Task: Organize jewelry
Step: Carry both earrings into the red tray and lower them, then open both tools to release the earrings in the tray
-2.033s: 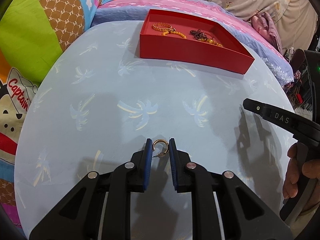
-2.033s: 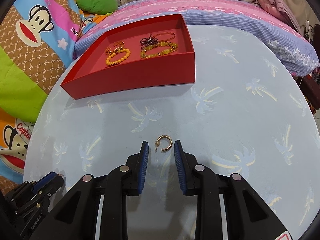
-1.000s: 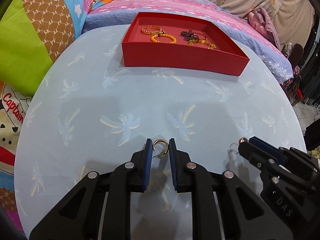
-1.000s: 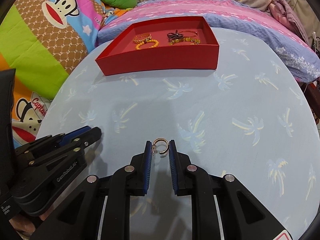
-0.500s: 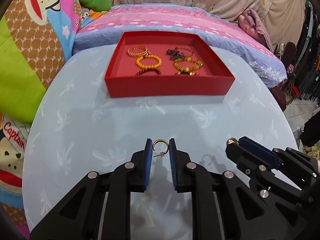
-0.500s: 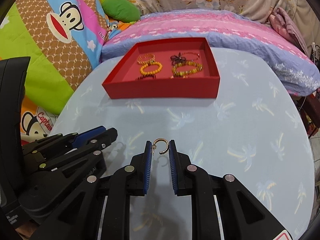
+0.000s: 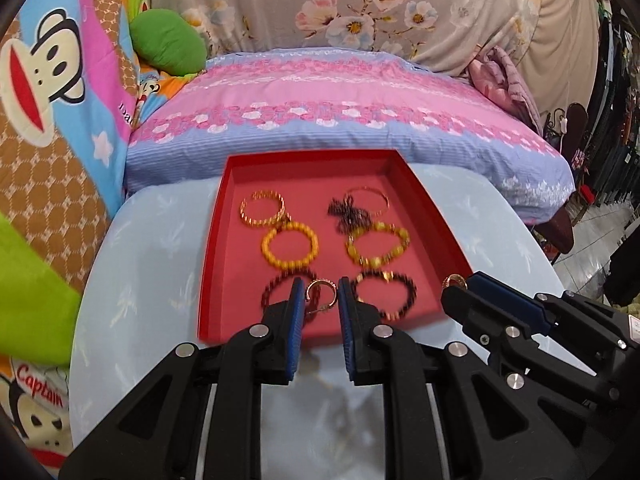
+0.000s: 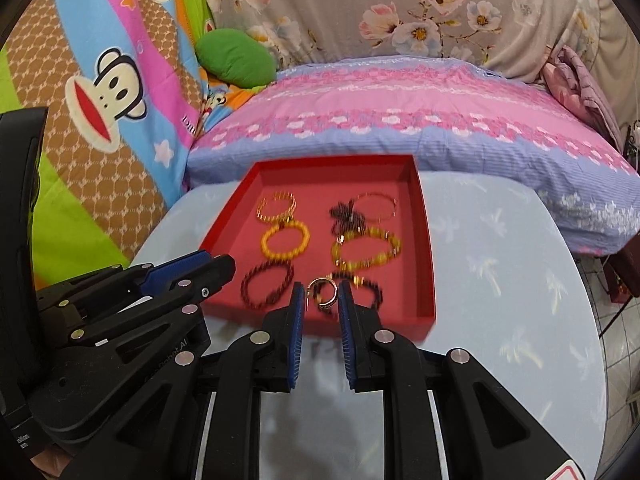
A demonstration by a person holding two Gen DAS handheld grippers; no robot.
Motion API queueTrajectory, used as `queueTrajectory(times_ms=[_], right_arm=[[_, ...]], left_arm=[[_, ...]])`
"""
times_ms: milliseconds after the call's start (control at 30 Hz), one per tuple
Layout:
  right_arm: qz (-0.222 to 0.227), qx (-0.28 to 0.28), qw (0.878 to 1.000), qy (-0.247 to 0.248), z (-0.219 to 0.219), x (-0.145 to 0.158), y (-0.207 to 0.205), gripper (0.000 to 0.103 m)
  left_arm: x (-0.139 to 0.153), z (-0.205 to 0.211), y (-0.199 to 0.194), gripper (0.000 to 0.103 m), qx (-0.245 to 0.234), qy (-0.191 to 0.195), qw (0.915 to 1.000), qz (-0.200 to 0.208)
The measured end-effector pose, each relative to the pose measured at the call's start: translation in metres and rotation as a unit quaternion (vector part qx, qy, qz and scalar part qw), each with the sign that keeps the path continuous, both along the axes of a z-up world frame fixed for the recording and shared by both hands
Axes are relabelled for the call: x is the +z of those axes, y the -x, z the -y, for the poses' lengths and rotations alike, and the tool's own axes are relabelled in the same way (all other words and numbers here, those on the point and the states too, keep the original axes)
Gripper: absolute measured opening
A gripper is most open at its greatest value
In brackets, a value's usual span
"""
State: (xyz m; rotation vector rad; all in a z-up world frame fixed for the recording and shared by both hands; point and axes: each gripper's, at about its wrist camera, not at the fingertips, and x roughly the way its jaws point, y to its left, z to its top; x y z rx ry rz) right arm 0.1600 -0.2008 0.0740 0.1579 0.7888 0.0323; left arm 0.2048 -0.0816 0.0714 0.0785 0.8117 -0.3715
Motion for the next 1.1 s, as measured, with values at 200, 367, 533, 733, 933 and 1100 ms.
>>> queueTrajectory(times_ms=[200,367,533,733,933,1100], right_arm=[[-0.002,-0.012,1.000,-0.006,0.013,-0.009,-0.051,0.017],[-0.015,-0.022,1.000,-0.007,0.021,-0.026,-0.081,0.017],[-0.028,-0.023,0.999,-0.006,0.021,-0.041,-0.098,0.017],[-0.040,-0.023,0.999,-0.001,0.020,-0.056,-0.109,0.017],[-0.048,-0.021,0.999,0.002,0.020,-0.064,-0.117,0.017],[-0.051,-0.023,0.998,0.002,0.020,-0.067,-0.119,0.018]], left_arm=[[-0.009,0.012,-0.049,0.017,0.003,-0.008,1.0000,-0.001],[-0.025,0.018,-0.078,0.017,0.009,-0.015,0.9998,-0.011],[-0.043,0.019,-0.096,0.017,0.015,-0.020,0.9994,-0.025],[-0.058,0.017,-0.107,0.017,0.021,-0.020,0.9988,-0.040],[-0.067,0.017,-0.114,0.017,0.026,-0.023,0.9983,-0.047],[-0.070,0.019,-0.115,0.017,0.031,-0.028,0.9979,-0.049]])
